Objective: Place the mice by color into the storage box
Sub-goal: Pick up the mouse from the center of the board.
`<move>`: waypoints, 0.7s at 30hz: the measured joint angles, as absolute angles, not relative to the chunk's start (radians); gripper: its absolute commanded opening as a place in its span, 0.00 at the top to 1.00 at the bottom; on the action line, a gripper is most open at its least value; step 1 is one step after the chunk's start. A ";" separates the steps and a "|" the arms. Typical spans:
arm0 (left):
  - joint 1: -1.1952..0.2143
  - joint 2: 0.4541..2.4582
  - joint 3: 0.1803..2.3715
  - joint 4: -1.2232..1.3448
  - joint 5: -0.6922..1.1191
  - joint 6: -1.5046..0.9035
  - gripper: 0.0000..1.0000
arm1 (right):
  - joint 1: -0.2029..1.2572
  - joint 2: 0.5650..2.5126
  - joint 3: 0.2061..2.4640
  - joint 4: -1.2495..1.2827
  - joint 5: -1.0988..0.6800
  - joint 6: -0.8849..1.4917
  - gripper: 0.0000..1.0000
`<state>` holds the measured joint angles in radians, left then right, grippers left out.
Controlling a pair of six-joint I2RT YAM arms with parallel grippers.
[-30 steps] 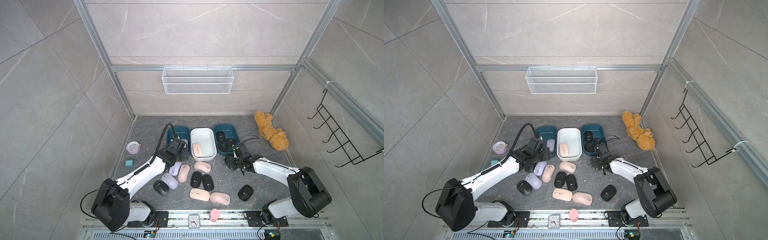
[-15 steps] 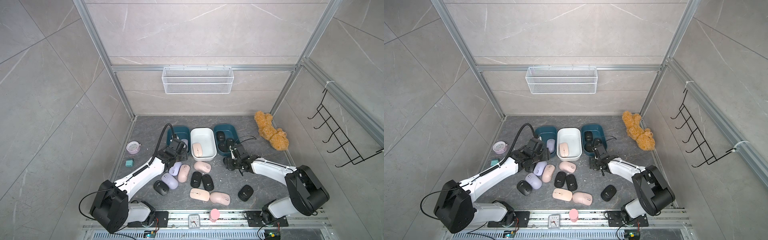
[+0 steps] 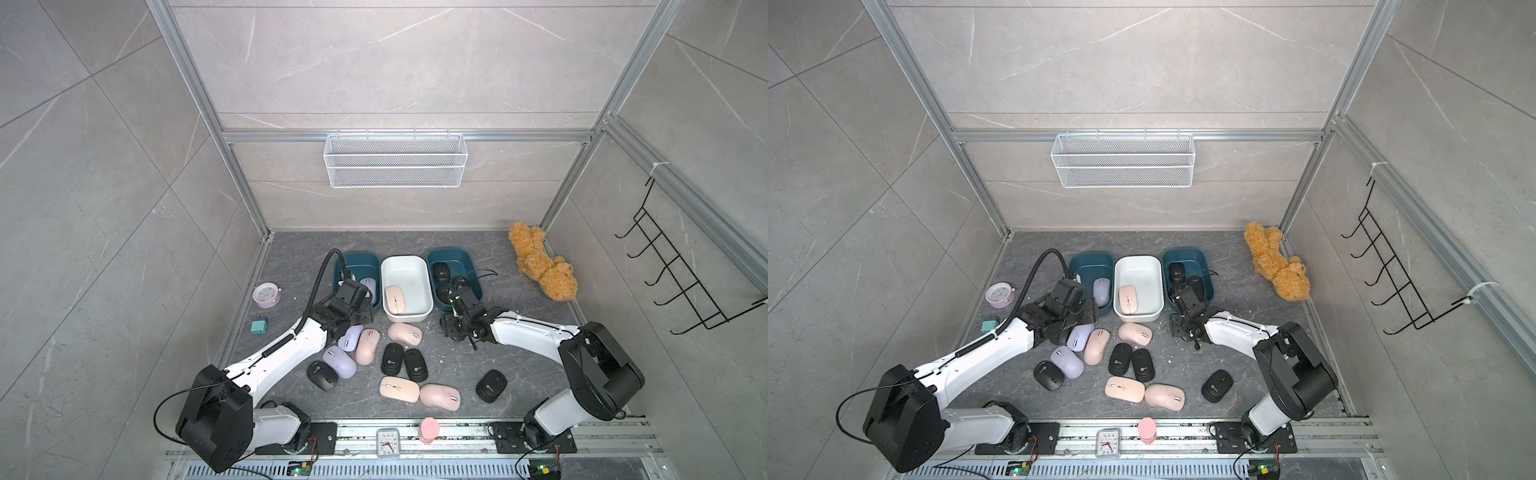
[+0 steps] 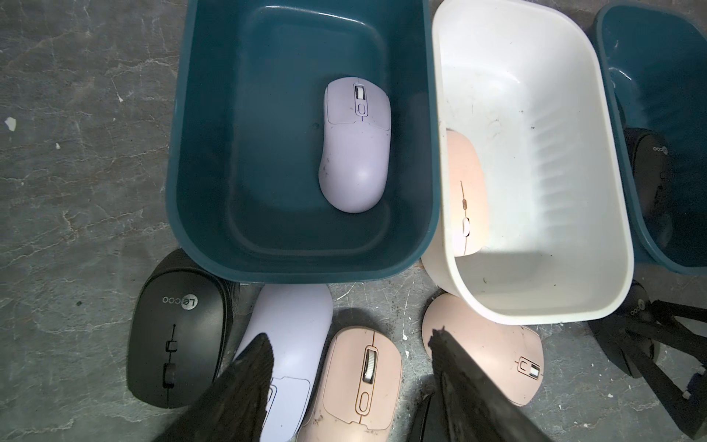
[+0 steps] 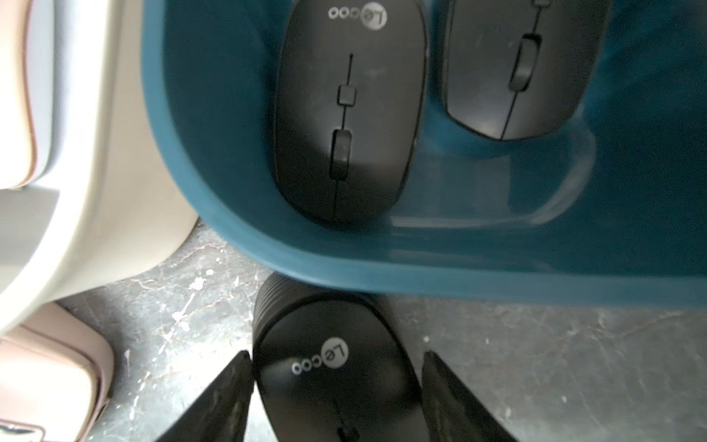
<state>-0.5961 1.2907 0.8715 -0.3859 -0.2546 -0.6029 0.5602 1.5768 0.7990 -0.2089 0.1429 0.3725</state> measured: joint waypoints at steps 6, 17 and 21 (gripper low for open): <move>-0.596 1.285 0.862 -0.381 -0.259 -0.603 0.32 | 0.569 1.577 0.799 -0.223 0.143 0.362 0.29; -0.596 1.280 0.850 -0.379 -0.260 -0.603 0.32 | 0.573 1.612 0.820 -0.239 0.146 0.343 0.29; -0.596 1.274 0.850 -0.379 -0.260 -0.603 0.32 | 0.574 1.638 0.832 -0.239 0.146 0.340 0.29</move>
<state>-0.5961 1.2743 0.8501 -0.3794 -0.2604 -0.6029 0.5743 1.6382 0.8322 -0.2386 0.1455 0.3397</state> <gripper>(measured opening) 0.681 0.709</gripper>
